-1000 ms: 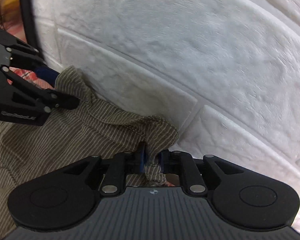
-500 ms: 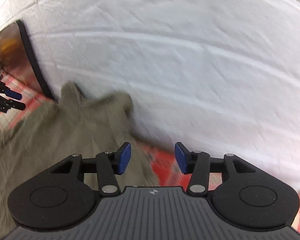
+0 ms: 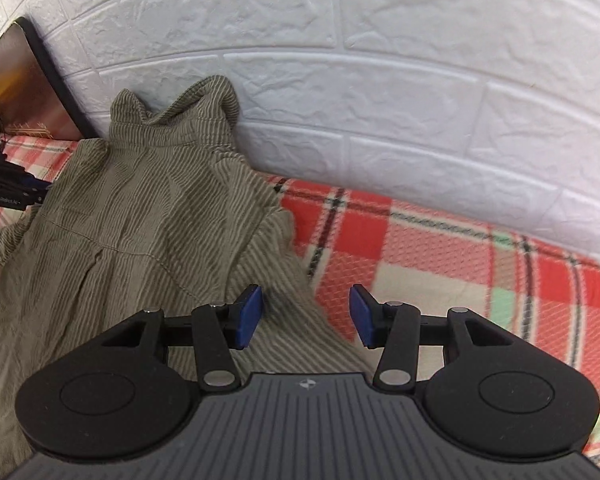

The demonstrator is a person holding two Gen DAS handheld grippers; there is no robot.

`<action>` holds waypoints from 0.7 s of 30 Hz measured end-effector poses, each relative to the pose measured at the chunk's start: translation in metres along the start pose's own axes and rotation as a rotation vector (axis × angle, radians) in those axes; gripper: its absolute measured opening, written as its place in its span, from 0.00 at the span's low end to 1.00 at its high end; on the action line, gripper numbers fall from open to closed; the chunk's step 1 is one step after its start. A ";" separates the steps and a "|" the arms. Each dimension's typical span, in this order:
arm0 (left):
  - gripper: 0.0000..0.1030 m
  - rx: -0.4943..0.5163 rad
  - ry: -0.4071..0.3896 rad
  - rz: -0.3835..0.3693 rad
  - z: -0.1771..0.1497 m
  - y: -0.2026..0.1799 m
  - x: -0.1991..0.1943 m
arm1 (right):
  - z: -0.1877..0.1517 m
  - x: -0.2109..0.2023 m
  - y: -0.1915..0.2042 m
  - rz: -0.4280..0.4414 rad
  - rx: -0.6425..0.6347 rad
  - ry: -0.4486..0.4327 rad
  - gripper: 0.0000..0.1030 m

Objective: Fold clothes
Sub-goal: 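Lay the shirt on the bed, open both grippers and withdraw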

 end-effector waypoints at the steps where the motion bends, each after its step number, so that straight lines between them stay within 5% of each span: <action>1: 0.00 -0.005 -0.001 0.004 0.000 0.000 -0.001 | 0.000 0.004 0.002 0.011 0.008 0.019 0.36; 3: 0.00 -0.010 -0.013 0.029 -0.002 -0.001 -0.005 | 0.000 0.007 0.003 0.035 0.024 0.056 0.04; 7: 0.00 -0.035 -0.060 0.115 -0.006 0.018 -0.019 | 0.003 -0.007 -0.009 0.008 0.055 0.015 0.03; 12: 0.00 -0.065 -0.025 0.129 -0.018 0.034 -0.017 | -0.004 -0.002 -0.022 -0.039 0.090 0.045 0.03; 14: 0.01 -0.055 -0.027 0.154 -0.020 0.030 -0.011 | -0.004 0.007 -0.018 -0.053 0.084 0.064 0.04; 16: 0.40 -0.054 -0.040 0.183 -0.018 0.029 -0.016 | -0.001 0.008 -0.016 -0.068 0.066 0.065 0.10; 18: 0.52 -0.048 -0.053 0.208 -0.017 0.034 -0.021 | 0.002 0.003 -0.017 -0.081 0.043 0.066 0.29; 19: 0.52 -0.049 -0.060 0.214 -0.016 0.038 -0.025 | 0.003 -0.002 -0.019 -0.087 0.037 0.057 0.38; 21: 0.52 -0.074 -0.075 0.208 -0.014 0.048 -0.034 | 0.008 -0.014 -0.021 -0.070 0.040 0.022 0.38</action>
Point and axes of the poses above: each gripper's, at about its wrist camera, not at the fingertips, and x roughly the way its jaws point, y to its left, z to its top, the point moved 3 cm from there along x, roughly the way its jaws point, and after that the axes turned 1 degree about -x, right-handed, at the moved point
